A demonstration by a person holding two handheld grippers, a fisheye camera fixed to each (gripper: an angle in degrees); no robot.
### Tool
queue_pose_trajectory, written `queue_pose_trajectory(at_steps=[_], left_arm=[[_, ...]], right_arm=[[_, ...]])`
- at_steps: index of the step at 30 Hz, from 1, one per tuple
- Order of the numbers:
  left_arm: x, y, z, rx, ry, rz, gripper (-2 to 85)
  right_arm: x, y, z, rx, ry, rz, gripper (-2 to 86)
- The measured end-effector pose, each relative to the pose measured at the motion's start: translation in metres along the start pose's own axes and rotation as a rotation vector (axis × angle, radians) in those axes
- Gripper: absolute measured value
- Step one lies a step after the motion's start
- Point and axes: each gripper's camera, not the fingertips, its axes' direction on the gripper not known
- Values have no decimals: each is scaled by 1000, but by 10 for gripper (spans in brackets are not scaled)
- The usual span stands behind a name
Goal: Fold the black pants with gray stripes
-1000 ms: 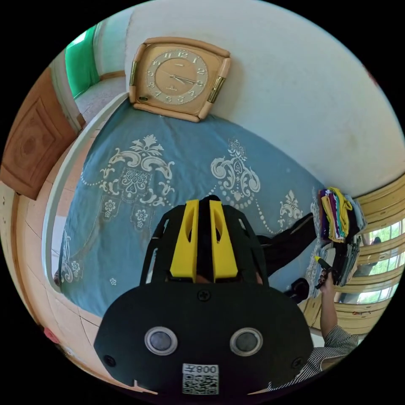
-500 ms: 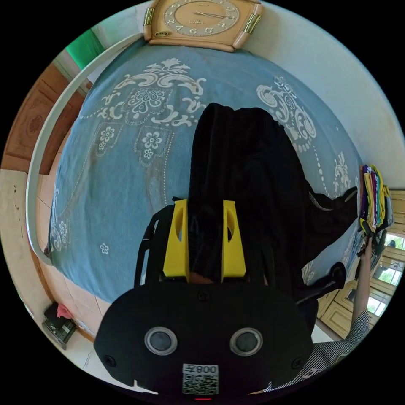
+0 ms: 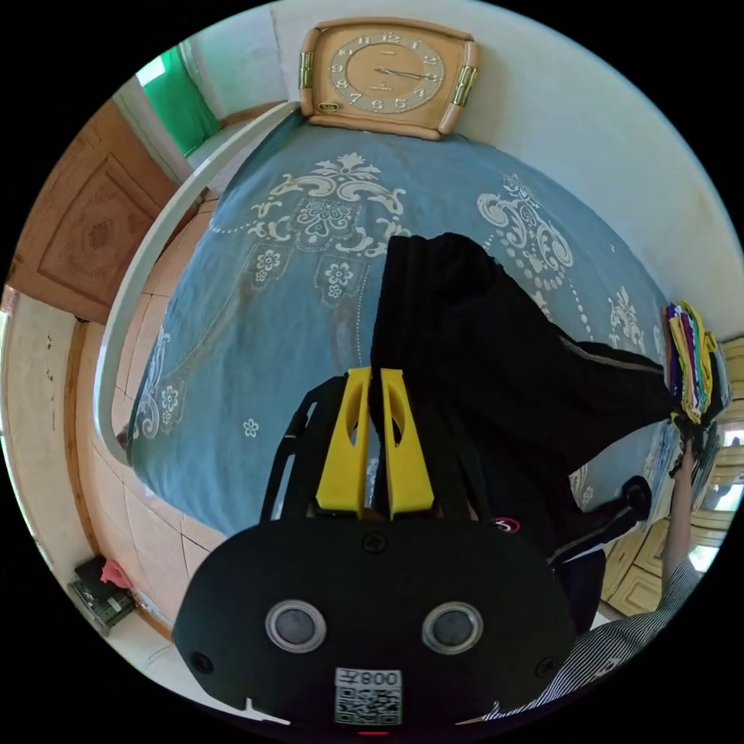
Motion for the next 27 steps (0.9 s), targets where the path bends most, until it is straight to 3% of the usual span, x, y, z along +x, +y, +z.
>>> queue_pose_trajectory(at_steps=[5, 12, 18, 23, 27], left_arm=[[2, 7, 20, 22, -13, -37, 52], [28, 5, 6, 212, 18, 79, 86], [97, -26, 50, 107, 80, 343, 99], [140, -46, 101, -24, 58, 470, 91], [149, -43, 124, -64, -7, 520, 62]], right_arm=[[4, 27, 10, -63, 15, 53, 34], [3, 31, -25, 107, 14, 149, 47], [-115, -6, -4, 82, -13, -332, 72], [-214, -26, 63, -112, 160, -763, 74], [-223, -23, 82, -155, 172, -801, 34]])
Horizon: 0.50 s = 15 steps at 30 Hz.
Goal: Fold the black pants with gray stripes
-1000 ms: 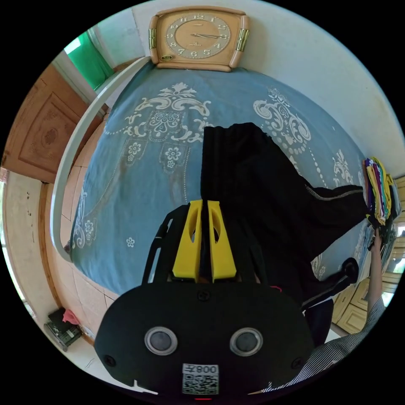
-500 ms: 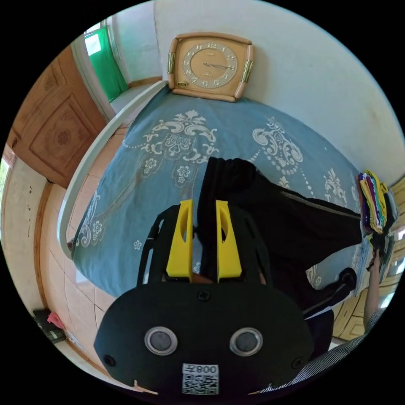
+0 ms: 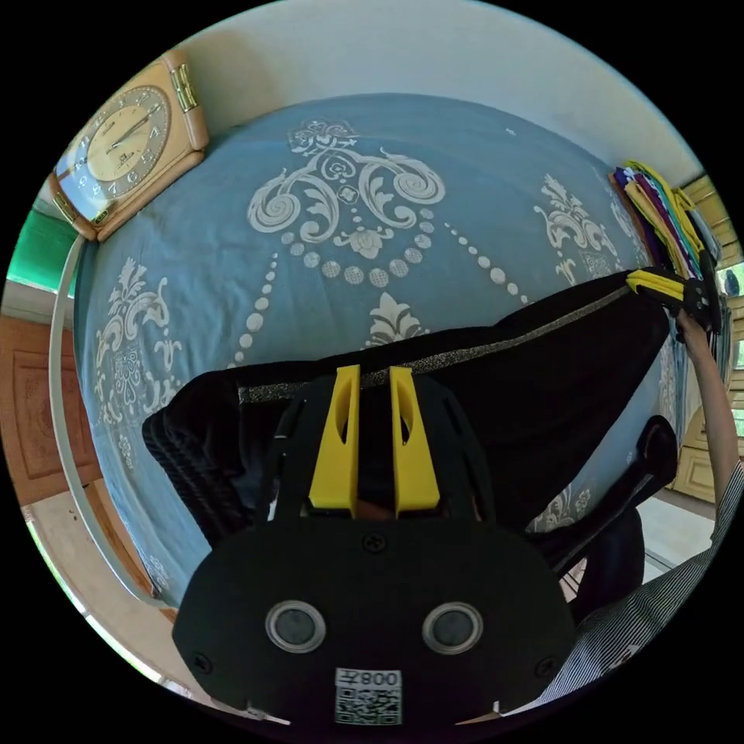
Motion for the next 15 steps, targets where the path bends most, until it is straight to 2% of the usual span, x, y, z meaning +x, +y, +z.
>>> queue_pose_trajectory(at_steps=[3, 7, 10, 15], left_arm=[[0, 5, -5, 75, -20, -2, 35], [-7, 8, -22, 239, 6, -66, 29], [-9, 7, -9, 203, -8, -89, 35], [-10, 30, -10, 297, 61, -67, 66]], right_arm=[[2, 6, 2, 18, -31, 20, 9], [18, 17, -18, 142, -16, 128, 0], [36, 17, -9, 126, -96, 213, 3], [54, 37, 1, 109, 20, 342, 26]])
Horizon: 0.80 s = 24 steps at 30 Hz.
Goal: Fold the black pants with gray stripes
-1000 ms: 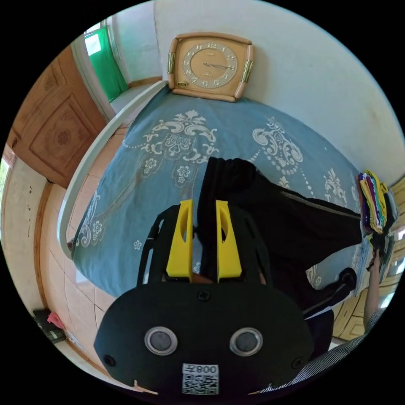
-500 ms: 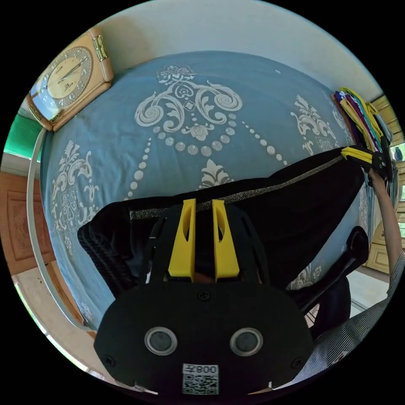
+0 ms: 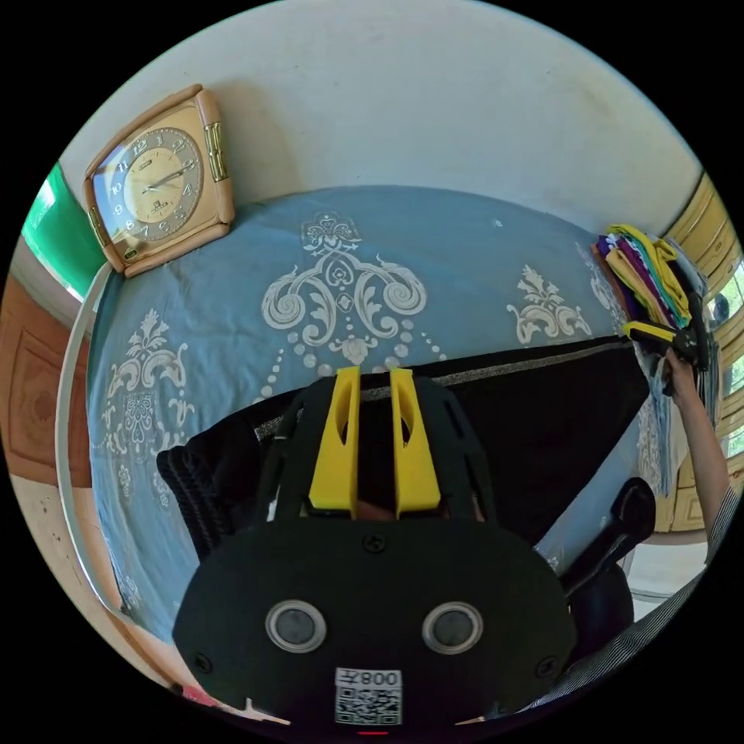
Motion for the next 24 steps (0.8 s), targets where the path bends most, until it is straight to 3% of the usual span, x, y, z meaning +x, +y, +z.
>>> queue_pose_trajectory(at_steps=[4, 9, 15, 24], left_arm=[[4, 23, 6, -39, 51, 80, 75], [0, 37, 36, -169, -9, 72, 55], [-20, 46, 22, -136, -46, 33, 23], [-86, 153, -83, 22, 122, -93, 62]], right_arm=[[34, 29, 10, -8, -2, 77, 49], [51, 49, 53, -108, -108, 126, 48], [69, 46, 67, -99, -72, 163, 17], [91, 111, 55, -8, -167, 242, 8]])
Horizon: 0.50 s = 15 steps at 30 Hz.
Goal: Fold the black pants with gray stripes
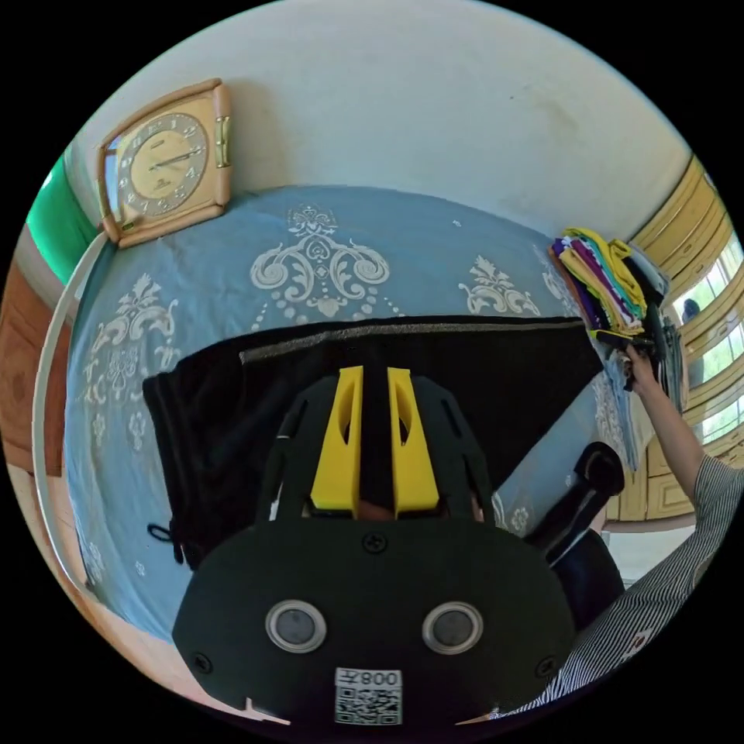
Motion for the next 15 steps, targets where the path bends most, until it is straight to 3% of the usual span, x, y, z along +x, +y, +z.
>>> queue_pose_trajectory(at_steps=[4, 8, 15], left_arm=[[-56, 90, -61, -5, -91, -220, 78], [-111, 177, -96, -35, -68, -524, 88], [-150, 228, -103, -59, 104, -690, 103]], right_arm=[[0, 69, -17, 43, -168, -20, 22], [-13, 138, -19, 14, -352, -34, 53], [-47, 191, -25, -34, -357, -103, 81]])
